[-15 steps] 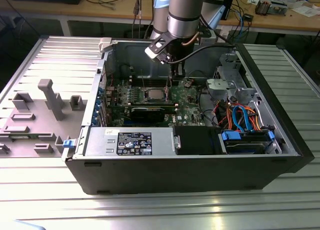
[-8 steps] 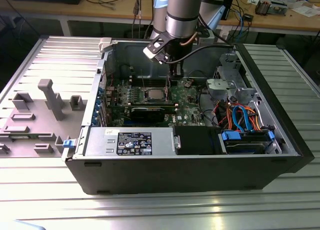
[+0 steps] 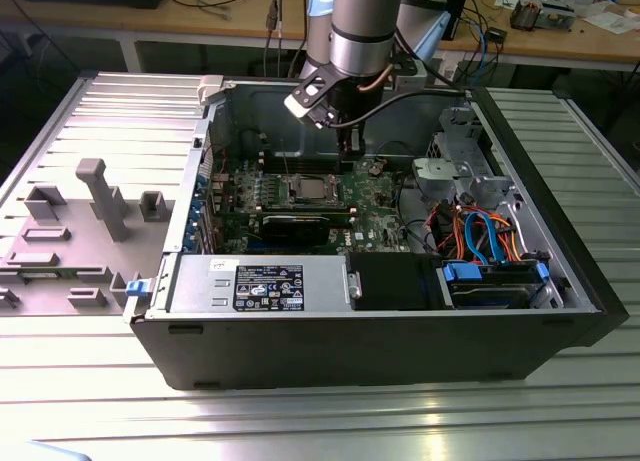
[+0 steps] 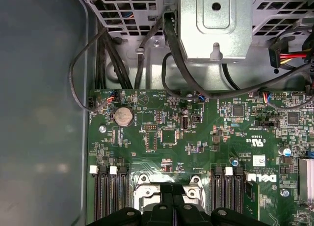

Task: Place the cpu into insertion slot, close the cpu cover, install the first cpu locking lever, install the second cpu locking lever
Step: 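Close the cpu cover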

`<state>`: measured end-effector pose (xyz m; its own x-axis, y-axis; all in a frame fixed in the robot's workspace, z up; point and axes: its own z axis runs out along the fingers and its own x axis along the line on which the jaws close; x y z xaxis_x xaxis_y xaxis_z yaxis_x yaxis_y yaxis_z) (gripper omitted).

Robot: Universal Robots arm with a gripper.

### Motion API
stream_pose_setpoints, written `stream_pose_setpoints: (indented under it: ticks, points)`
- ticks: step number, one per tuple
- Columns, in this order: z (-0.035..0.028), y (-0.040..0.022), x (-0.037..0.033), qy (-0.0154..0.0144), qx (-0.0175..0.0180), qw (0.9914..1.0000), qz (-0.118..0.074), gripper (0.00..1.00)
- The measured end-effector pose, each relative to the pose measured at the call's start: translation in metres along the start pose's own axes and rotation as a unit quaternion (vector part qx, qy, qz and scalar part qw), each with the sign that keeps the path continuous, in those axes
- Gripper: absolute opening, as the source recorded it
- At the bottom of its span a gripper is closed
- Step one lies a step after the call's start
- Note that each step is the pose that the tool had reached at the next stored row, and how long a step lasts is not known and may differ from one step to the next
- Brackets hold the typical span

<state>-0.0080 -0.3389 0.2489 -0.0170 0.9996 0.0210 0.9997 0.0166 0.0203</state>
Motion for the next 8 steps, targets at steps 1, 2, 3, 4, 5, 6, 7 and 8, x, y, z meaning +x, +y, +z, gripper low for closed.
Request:
stream_pose_setpoints:
  ticks: [1,2,3,4,5,6,7,8]
  points:
    - [0.0000,-0.0001,0.0000,0.0000,0.0000,1.00000,0.000,0.11]
    - [0.0000,-0.0001,0.0000,0.0000,0.0000,1.00000,0.000,0.11]
    - [0.0000,-0.0002,0.0000,0.0000,0.0000,1.00000,0.000,0.11]
    - [0.0000,-0.0002,0.0000,0.0000,0.0000,1.00000,0.000,0.11]
    - [0.0000,-0.0002,0.0000,0.0000,0.0000,1.00000,0.000,0.11]
    - [0.0000,-0.0002,0.0000,0.0000,0.0000,1.00000,0.000,0.11]
    - [0.0000,-0.0002,0.0000,0.0000,0.0000,1.00000,0.000,0.11]
    - [0.0000,-0.0003,0.0000,0.0000,0.0000,1.00000,0.000,0.11]
